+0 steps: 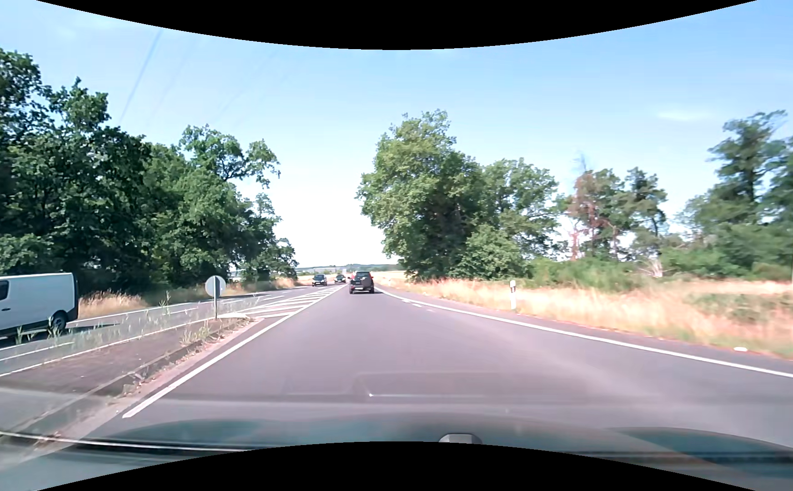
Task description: Follow the waypoints while adhering to traffic rules and regulations
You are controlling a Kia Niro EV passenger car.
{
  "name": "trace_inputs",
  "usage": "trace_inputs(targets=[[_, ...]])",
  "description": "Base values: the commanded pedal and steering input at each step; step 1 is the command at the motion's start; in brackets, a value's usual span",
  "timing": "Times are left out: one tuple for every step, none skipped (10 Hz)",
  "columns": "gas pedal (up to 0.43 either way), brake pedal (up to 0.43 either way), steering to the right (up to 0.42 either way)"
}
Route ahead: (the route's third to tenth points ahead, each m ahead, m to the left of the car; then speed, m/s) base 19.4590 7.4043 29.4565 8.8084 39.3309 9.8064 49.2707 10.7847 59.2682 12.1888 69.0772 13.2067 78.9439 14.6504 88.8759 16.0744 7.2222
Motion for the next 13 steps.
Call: trace_inputs(targets=[[0.15, 0.0, -0.225], [0.157, 0.0, -0.2], [0.157, 0.0, -0.164], [0.157, 0.0, -0.129], [0.169, 0.0, -0.094], [0.177, 0.0, -0.062], [0.189, 0.0, -0.037], [0.197, 0.0, -0.017], [0.22, 0.0, 0.003], [0.22, 0.0, 0.014], [0.228, 0.0, 0.013], [0.228, 0.0, 0.008], [0.24, 0.0, 0.001]])
